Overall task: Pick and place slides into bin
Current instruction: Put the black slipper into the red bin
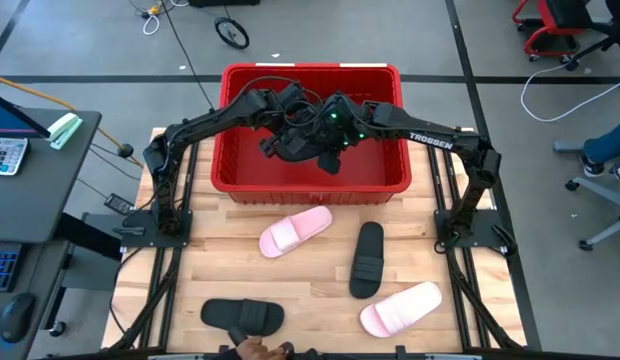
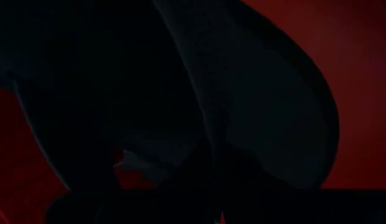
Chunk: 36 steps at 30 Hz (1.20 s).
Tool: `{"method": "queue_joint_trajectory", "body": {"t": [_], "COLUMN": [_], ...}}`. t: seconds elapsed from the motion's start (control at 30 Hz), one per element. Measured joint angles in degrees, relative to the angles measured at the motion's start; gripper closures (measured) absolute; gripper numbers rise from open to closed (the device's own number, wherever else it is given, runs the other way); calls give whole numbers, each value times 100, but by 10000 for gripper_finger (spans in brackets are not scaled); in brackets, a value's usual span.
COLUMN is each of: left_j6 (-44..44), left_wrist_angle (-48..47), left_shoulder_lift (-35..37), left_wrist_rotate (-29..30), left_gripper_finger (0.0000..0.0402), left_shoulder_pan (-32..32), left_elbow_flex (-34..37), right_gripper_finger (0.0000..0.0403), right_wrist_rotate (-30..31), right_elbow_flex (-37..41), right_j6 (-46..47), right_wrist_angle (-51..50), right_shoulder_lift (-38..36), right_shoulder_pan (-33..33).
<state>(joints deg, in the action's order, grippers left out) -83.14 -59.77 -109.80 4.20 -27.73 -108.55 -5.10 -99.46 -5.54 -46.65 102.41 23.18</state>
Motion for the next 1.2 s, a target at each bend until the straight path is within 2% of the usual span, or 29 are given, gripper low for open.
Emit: {"method": "queue_joint_trajectory", "body": {"t": [0.23,0.4,0.53,0.63,0.8,0.97,1.2], "left_j6": [350,790,1471,1682,1885,2144,2149], "left_wrist_angle": [24,168,431,493,508,563,1265], "left_shoulder_lift": [1,2,2,2,2,2,4], "left_wrist_rotate": [122,417,635,641,654,762,1348], "left_gripper_finger": [390,390,381,358,314,257,175], "left_shoulder_pan": [82,138,164,160,153,165,310], "left_elbow_flex": [0,0,0,0,0,0,0], "right_gripper_finger": [395,398,400,400,401,402,403], "right_wrist_rotate": [69,243,475,541,1208,1226,1193], "right_elbow_flex": [0,0,0,0,0,0,-1], "right_j6": [144,455,573,591,580,727,923], "right_wrist_angle": [-17,-12,-1,-2,-10,-17,-153], "right_shoulder_lift": [0,0,-2,-2,-2,-2,-2], "right_shoulder_pan": [-4,-11,-9,-9,24,186,413]}}
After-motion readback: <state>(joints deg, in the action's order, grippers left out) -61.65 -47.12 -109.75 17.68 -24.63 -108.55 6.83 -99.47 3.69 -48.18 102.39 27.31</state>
